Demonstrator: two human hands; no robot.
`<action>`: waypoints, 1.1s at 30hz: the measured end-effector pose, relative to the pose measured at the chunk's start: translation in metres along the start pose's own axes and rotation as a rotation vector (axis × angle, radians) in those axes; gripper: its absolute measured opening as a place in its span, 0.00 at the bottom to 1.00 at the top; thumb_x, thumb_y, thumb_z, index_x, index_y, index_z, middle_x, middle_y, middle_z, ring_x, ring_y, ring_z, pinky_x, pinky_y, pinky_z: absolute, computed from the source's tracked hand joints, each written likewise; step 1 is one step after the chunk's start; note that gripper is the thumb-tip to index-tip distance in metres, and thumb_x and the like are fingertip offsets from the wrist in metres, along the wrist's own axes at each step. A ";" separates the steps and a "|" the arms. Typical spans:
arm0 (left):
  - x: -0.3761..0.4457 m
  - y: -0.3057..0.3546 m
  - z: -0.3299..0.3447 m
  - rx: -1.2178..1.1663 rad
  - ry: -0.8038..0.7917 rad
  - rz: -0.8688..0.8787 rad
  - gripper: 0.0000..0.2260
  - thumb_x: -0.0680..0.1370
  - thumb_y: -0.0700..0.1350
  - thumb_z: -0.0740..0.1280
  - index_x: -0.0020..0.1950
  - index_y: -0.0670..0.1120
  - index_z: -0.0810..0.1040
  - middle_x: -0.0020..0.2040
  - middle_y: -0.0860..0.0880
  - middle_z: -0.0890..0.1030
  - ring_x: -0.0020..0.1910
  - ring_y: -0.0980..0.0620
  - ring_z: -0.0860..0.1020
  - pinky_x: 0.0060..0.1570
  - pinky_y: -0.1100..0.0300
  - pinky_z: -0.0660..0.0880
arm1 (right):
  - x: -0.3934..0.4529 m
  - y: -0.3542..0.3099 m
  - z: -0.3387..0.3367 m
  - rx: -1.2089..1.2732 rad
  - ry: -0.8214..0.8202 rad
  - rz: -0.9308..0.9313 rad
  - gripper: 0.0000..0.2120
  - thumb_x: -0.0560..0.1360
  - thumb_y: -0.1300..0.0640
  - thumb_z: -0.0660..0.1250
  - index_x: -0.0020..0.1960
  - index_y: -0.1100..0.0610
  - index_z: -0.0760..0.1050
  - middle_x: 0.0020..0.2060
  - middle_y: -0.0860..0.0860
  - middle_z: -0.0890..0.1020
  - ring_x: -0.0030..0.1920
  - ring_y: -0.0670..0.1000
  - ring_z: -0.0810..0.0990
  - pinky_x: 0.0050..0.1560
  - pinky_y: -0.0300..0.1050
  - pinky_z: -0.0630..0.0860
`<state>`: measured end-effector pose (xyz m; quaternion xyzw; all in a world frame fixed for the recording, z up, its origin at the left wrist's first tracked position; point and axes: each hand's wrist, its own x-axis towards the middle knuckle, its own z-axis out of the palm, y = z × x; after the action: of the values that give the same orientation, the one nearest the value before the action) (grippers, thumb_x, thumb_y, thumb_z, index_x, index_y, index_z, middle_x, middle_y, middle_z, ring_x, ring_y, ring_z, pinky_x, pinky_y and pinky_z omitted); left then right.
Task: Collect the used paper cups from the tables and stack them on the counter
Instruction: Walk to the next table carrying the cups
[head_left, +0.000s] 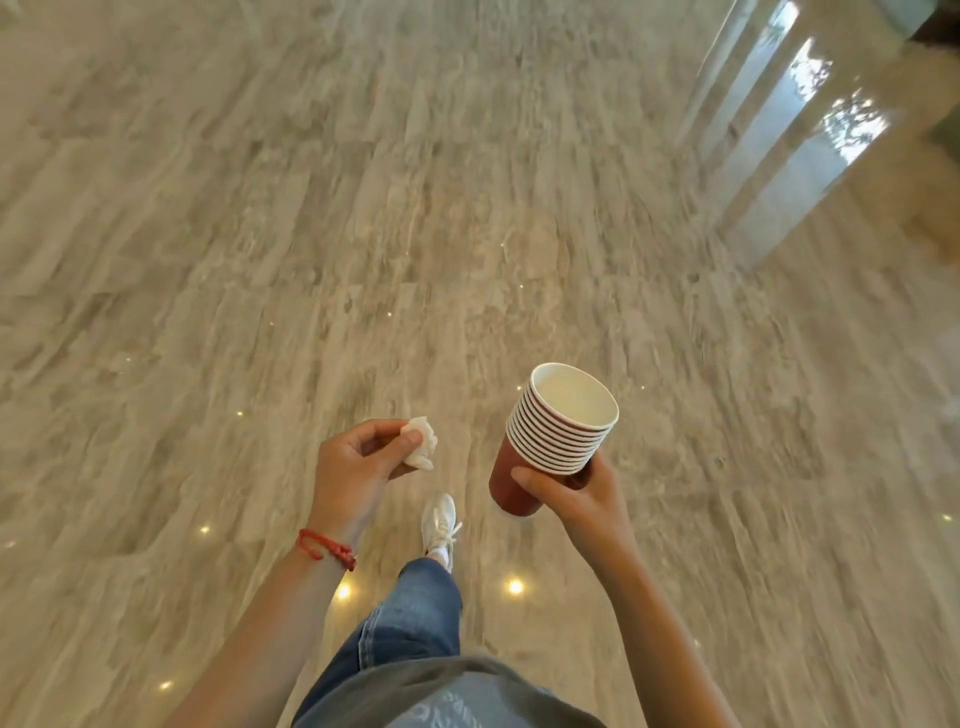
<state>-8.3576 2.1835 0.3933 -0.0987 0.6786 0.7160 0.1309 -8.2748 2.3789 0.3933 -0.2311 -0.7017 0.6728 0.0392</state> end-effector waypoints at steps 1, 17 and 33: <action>0.028 0.010 0.007 0.005 0.000 0.000 0.06 0.71 0.35 0.71 0.40 0.45 0.82 0.34 0.51 0.85 0.35 0.55 0.83 0.33 0.67 0.78 | 0.029 -0.008 0.003 0.006 -0.004 0.002 0.19 0.65 0.64 0.76 0.51 0.51 0.76 0.44 0.41 0.85 0.46 0.42 0.83 0.41 0.32 0.77; 0.413 0.151 0.171 0.041 -0.077 0.015 0.08 0.69 0.36 0.73 0.36 0.49 0.83 0.34 0.51 0.85 0.35 0.54 0.83 0.32 0.67 0.78 | 0.445 -0.126 -0.001 0.028 0.017 -0.013 0.19 0.64 0.67 0.76 0.52 0.55 0.76 0.41 0.42 0.85 0.44 0.40 0.82 0.40 0.31 0.76; 0.769 0.257 0.338 0.055 -0.073 -0.018 0.04 0.70 0.38 0.72 0.40 0.46 0.83 0.36 0.45 0.85 0.38 0.49 0.84 0.37 0.64 0.79 | 0.841 -0.233 -0.040 0.019 0.021 -0.016 0.20 0.64 0.67 0.76 0.54 0.58 0.76 0.43 0.44 0.85 0.45 0.43 0.83 0.41 0.33 0.77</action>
<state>-9.1555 2.5501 0.4112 -0.0749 0.6919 0.6989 0.1650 -9.0719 2.7359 0.4058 -0.2321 -0.6967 0.6766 0.0542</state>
